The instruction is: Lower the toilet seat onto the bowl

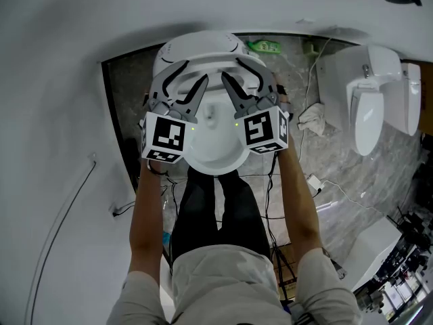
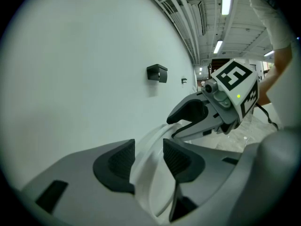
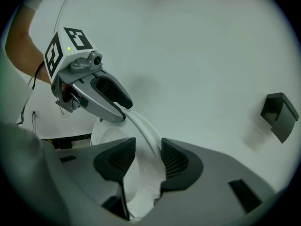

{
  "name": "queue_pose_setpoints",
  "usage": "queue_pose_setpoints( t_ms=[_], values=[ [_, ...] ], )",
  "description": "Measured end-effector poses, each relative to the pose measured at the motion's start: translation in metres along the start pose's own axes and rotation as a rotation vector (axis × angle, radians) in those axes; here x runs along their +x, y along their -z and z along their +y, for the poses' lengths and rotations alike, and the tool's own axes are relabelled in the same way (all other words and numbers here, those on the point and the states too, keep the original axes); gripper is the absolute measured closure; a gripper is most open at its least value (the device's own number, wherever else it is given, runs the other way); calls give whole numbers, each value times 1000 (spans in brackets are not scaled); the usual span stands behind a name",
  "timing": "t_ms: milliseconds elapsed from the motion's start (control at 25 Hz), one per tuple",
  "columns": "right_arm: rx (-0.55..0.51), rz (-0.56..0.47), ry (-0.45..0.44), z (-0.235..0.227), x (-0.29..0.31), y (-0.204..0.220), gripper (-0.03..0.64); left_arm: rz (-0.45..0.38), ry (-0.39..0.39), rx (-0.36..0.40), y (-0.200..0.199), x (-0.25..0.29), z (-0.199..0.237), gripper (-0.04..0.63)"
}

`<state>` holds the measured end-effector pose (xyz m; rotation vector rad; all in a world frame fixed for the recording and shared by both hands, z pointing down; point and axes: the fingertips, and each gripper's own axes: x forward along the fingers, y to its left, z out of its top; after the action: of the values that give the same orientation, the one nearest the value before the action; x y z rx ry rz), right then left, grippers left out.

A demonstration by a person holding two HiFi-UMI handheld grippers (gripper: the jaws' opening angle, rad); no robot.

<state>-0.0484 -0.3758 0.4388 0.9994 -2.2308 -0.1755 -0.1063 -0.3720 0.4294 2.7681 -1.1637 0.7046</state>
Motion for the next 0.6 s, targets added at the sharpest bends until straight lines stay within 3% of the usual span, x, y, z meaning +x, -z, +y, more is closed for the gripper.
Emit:
queue_pose_setpoints(
  t_ms=[600],
  values=[
    [-2, -52, 11, 12, -29, 3, 474, 18, -27, 29, 2, -11, -23, 400]
  ],
)
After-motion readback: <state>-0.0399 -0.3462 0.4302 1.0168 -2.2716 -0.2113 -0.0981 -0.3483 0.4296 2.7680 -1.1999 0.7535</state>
